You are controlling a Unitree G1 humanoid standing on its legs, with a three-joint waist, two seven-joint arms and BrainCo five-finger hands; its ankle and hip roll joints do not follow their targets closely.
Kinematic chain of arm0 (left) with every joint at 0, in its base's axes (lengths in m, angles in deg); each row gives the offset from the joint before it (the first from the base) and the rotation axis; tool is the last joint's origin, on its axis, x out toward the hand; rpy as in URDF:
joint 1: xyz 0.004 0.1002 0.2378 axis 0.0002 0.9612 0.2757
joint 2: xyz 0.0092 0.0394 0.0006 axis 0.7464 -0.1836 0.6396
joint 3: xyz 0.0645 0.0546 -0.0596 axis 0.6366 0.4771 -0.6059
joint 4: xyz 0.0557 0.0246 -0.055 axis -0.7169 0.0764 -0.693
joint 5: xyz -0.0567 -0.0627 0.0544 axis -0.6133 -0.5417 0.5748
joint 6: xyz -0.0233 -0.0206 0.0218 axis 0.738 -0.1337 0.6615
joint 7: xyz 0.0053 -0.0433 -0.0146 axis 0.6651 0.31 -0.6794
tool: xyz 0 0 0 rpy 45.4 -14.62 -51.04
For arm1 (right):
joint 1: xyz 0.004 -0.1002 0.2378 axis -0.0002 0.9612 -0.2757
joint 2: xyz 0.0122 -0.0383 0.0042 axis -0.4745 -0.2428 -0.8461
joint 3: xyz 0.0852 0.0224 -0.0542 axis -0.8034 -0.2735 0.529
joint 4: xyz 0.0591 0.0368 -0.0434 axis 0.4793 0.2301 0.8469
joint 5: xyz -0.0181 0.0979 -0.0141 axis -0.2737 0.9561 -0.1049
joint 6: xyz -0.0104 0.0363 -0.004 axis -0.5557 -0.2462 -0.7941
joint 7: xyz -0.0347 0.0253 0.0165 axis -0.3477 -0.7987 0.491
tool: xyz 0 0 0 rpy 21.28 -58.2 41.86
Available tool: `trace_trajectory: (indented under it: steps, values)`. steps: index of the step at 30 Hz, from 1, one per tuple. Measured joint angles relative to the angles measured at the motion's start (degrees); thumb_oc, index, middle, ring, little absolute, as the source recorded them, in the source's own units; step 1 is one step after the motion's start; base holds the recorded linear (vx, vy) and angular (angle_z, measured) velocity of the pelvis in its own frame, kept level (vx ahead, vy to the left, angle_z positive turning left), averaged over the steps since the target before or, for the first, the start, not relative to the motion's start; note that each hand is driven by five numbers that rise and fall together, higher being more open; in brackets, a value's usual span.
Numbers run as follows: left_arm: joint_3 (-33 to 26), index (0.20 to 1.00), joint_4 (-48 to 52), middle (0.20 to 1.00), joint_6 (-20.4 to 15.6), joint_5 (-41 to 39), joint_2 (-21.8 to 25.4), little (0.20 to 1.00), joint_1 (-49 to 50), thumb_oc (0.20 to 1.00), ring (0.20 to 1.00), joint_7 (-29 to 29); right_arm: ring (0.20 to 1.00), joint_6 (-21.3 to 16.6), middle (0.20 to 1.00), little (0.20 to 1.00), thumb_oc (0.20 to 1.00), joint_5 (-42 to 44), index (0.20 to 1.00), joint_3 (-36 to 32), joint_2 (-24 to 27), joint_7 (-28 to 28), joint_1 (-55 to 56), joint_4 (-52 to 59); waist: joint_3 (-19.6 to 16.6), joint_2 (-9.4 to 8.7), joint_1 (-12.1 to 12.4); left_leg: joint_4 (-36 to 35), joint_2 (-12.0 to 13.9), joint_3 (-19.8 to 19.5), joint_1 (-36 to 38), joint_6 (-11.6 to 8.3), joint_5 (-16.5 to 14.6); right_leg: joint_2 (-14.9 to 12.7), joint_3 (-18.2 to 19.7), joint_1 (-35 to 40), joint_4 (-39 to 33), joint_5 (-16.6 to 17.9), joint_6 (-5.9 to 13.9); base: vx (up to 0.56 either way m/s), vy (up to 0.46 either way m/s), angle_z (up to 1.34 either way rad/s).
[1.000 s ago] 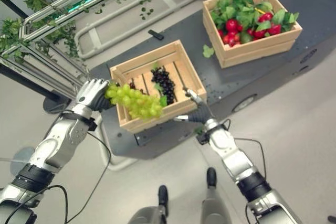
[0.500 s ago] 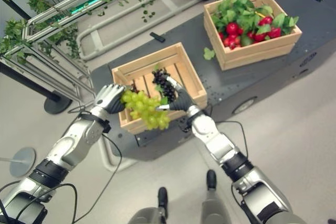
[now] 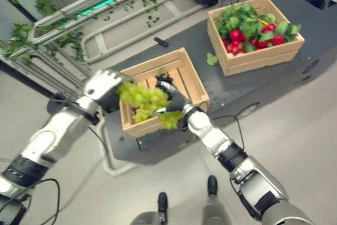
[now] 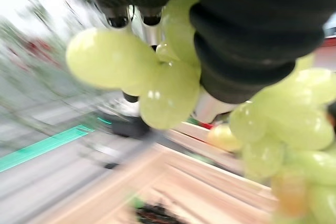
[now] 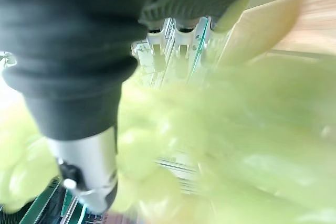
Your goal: Pick up the fruits from the basket on one side to the basket on the other side
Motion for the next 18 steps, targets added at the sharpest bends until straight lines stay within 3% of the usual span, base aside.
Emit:
trace_trajectory:
  steps: [1,2,5,12,18]
  values:
    - [-0.15,0.200,0.00,0.200,-0.29,-0.22,0.86,0.200,0.09,0.200,0.200,0.00,1.000,0.00,1.000,1.000,1.000,0.41,1.000,-0.02,0.03,0.23,-0.20,-0.09,-0.02,0.02,0.45,0.00,0.00,0.02,0.01,0.00,0.00,-0.02,0.00,-0.02,-0.01,0.01,0.00,0.00,-0.005,0.05]
    - [-0.40,0.200,0.33,0.200,-1.46,-0.63,4.76,0.200,0.98,0.200,0.200,0.10,1.000,-0.01,1.000,1.000,1.000,1.39,1.000,0.05,-0.05,1.15,-0.53,-0.11,-0.02,0.02,0.61,0.01,0.00,-0.06,-0.06,-0.01,0.00,-0.03,-0.05,-0.04,0.01,0.00,0.00,0.00,0.000,0.00]
    - [-3.05,0.200,1.53,0.200,-2.30,-0.92,8.33,0.200,4.24,0.200,0.200,0.27,1.000,-0.01,1.000,1.000,1.000,3.09,1.000,0.10,-0.03,2.58,-0.57,0.30,-0.09,0.14,0.63,0.01,-0.03,-0.05,-0.13,-0.03,-0.02,-0.08,-0.07,-0.09,0.01,0.00,0.00,0.00,0.000,0.00]
    - [-10.94,0.200,8.20,0.200,-3.08,-4.31,8.60,0.200,9.10,0.200,0.200,1.73,1.000,-0.04,1.000,1.000,1.000,3.11,1.000,-2.12,1.64,3.14,-0.64,0.32,-0.08,0.17,1.11,0.01,0.01,-0.03,-0.16,-0.03,-0.02,-0.04,-0.09,-0.14,0.00,-0.10,-0.04,0.00,0.000,0.00]
    - [-12.26,0.200,11.74,0.200,-3.78,-6.67,8.73,0.200,9.01,0.200,0.200,1.83,1.000,-0.07,1.000,1.000,1.000,2.90,1.000,-2.56,1.61,2.43,-0.63,0.22,-0.05,0.24,1.97,0.00,0.08,-0.16,-0.16,-0.06,-0.04,0.01,-0.09,-0.17,0.00,-0.16,0.02,0.00,0.000,0.00]
